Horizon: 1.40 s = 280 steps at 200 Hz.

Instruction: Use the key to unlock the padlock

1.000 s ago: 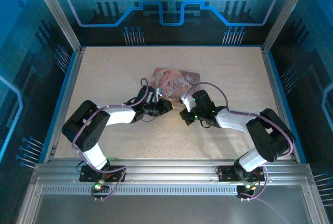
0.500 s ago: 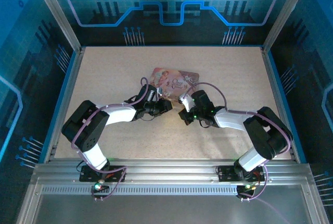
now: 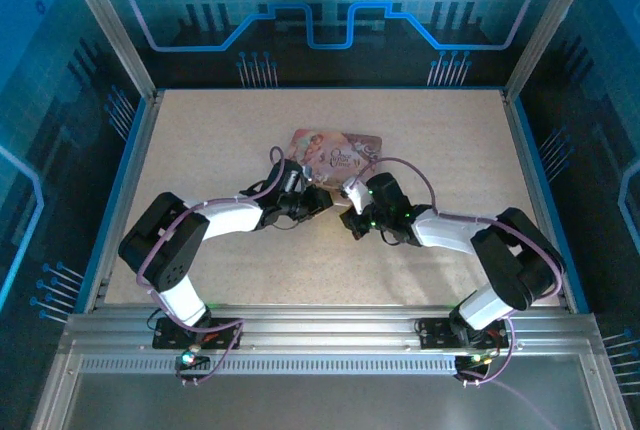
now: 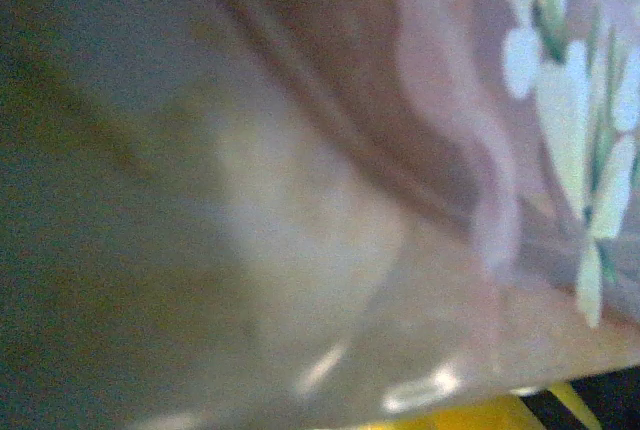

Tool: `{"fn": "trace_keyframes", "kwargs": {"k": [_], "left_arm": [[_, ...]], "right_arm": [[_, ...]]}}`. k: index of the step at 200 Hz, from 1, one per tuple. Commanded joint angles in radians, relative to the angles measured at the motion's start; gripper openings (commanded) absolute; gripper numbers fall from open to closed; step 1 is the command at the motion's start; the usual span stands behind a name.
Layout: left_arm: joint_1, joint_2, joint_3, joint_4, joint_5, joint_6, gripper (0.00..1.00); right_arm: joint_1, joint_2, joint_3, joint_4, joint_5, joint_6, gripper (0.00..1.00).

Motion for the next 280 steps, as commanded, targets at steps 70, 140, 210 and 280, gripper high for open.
{"fn": "trace_keyframes", "kwargs": {"k": [70, 140, 210, 280], "left_arm": [[-0.008, -0.044, 0.045, -0.046, -0.005, 0.019, 0.11], [-0.008, -0.076, 0.045, -0.061, -0.005, 0.065, 0.11], [-0.008, -0.079, 0.058, -0.066, -0.014, 0.038, 0.11], [-0.008, -0.076, 0.061, -0.059, -0.005, 0.013, 0.1]], "right_arm": [[-0.068, -0.021, 0.034, -0.067, -0.029, -0.064, 0.0], [-0.166, 0.003, 0.059, -0.062, -0.12, -0.088, 0.0], [-0.106, -0.049, -0.012, -0.022, -0.158, -0.044, 0.0], [-0.037, 0.011, -0.007, 0.051, -0.132, 0.018, 0.0]]}}
